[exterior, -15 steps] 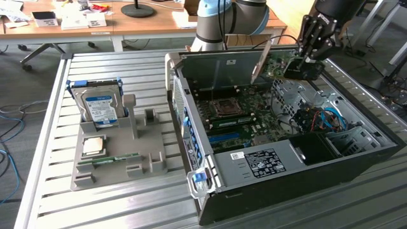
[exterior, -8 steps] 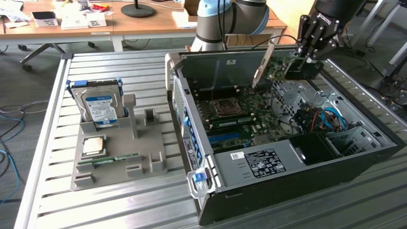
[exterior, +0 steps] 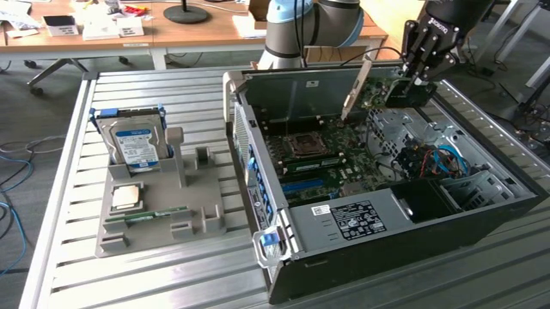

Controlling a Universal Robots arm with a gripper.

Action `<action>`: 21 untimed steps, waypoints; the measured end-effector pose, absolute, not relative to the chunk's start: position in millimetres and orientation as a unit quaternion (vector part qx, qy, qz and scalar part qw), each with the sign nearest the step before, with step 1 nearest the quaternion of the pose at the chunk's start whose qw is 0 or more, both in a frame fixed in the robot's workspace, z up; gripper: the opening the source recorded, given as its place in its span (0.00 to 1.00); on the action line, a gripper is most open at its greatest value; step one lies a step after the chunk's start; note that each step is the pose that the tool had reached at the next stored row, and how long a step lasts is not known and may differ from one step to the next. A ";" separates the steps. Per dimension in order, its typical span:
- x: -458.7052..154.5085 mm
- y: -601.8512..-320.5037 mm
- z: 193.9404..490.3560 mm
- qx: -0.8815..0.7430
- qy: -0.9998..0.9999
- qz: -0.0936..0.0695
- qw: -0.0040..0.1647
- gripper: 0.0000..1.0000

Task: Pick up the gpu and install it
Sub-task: 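Insert the gpu into the slot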

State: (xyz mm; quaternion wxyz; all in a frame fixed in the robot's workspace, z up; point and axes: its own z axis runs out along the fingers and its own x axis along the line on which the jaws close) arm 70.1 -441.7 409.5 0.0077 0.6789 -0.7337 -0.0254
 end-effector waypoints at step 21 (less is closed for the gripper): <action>70.1 -441.7 409.5 0.729 -0.684 -0.025 0.009 0.27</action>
